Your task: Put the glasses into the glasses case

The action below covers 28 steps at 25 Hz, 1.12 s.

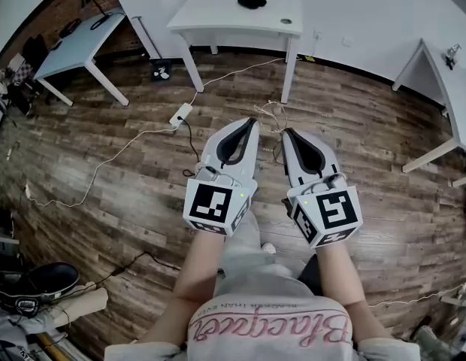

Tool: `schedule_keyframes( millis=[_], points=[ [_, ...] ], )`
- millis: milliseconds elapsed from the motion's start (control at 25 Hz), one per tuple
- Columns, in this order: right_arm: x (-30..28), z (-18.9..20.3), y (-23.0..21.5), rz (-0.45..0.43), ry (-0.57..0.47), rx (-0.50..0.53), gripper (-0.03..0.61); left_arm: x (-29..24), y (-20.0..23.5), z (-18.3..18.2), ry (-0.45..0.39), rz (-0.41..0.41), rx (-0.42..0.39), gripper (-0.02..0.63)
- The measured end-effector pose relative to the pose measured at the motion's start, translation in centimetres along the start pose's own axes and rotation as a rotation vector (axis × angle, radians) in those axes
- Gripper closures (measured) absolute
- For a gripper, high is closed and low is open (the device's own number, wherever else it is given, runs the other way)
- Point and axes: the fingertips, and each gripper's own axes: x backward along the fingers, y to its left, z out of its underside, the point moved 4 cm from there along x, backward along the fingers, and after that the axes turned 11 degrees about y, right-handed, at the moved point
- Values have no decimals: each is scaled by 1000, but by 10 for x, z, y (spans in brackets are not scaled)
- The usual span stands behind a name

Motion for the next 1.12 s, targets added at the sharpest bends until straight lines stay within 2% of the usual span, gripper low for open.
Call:
schedule_keyframes(
  millis=[240,640,1120],
  points=[
    [-36,-7,-10,0,18,5,566,-24,24,3,10,12,7,611],
    [-132,-39,-34,6,22,18,566,-88,104,-8,-10,19,14,611],
    [-234,-53,-60,34,44,-4,566,-163,188,-6,0,61,10,611]
  ],
)
